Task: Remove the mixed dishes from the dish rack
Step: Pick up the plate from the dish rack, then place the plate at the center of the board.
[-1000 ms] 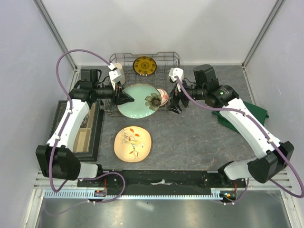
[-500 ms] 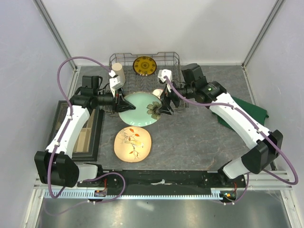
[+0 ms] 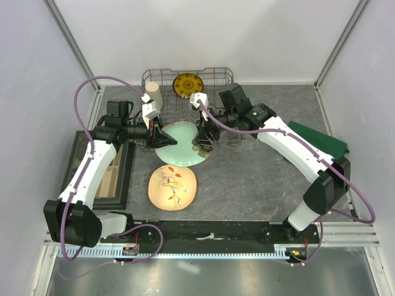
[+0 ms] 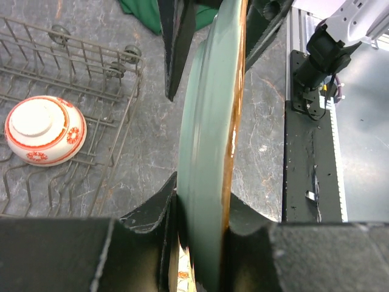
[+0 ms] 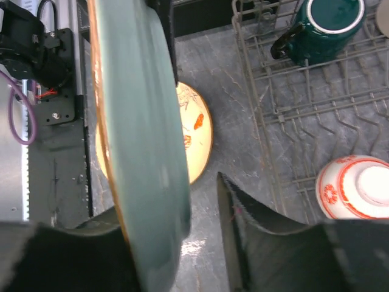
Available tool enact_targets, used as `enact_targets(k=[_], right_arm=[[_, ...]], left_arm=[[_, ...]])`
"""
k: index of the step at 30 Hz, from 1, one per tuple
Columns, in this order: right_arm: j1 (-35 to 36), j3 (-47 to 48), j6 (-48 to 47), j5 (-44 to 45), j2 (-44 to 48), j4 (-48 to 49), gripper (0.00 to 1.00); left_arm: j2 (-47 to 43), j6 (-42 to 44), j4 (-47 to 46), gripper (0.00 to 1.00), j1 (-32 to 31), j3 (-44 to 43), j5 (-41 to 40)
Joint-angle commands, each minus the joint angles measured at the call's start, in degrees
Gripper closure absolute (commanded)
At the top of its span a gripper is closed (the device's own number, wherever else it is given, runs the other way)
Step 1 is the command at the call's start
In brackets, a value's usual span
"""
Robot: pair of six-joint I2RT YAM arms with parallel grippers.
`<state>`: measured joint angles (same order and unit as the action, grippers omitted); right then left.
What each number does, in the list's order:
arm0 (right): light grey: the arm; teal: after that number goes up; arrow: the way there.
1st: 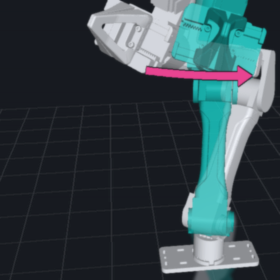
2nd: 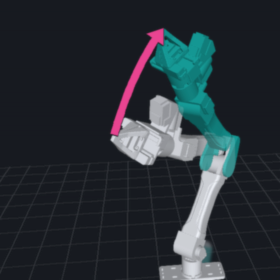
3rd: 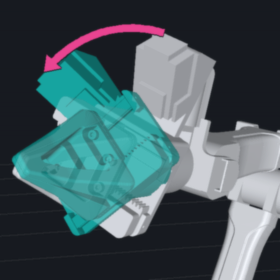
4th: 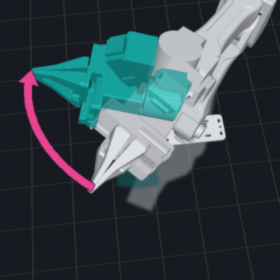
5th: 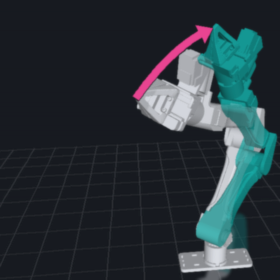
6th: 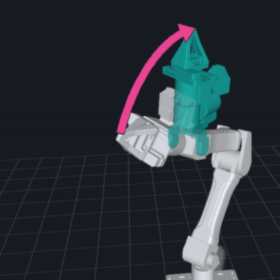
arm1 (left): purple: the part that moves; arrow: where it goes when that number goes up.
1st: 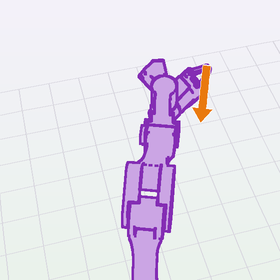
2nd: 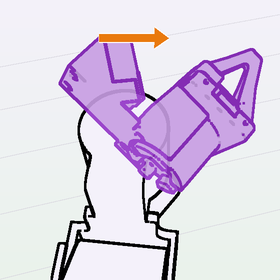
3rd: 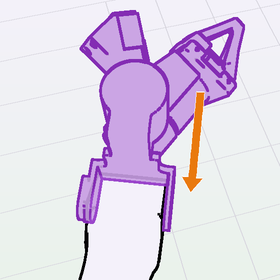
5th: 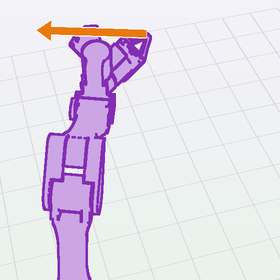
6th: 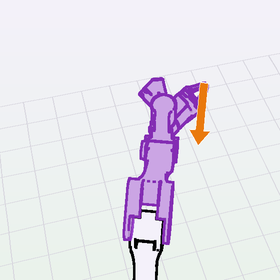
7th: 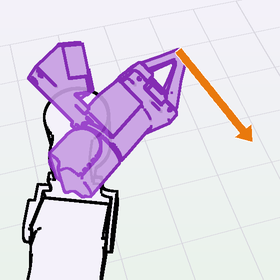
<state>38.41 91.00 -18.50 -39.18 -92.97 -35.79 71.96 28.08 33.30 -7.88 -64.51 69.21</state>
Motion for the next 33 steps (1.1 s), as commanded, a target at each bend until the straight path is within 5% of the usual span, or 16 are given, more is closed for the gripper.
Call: enact_targets(k=[1,7,11,15,21,33], right_arm=[[0.4,2.6,-0.3,-1.3,-0.5,2.0,0.60],[0.6,2.3,-0.3,-2.0,-0.7,2.1,1.00],[0.6,1.2,-0.7,-1.2,0.0,2.1,1.00],[0.6,-0.3,-0.9,-0.4,0.9,2.1,1.00],[0.4,-2.2,-0.7,0.6,1.2,2.3,1.00],[-1.9,-8.5,10.6,-2.8,-2.3,5.1,1.00]], left_arm=[[-2.9,-2.2,-4.0,0.98,-0.3,-0.8,6.9],[-2.5,-2.1,-4.2,0.99,-0.4,-0.3,6.9],[-2.1,-1.4,-4.6,0.89,-0.4,0.2,5.5],[-1.7,-1.9,-6.0,0.56,-0.4,-0.2,3.6],[-2.4,-5.4,-9.6,0.26,-0.1,-0.5,0.0],[-10.2,-13.9,-19.5,0.15,2.8,1.9,-12.7]])
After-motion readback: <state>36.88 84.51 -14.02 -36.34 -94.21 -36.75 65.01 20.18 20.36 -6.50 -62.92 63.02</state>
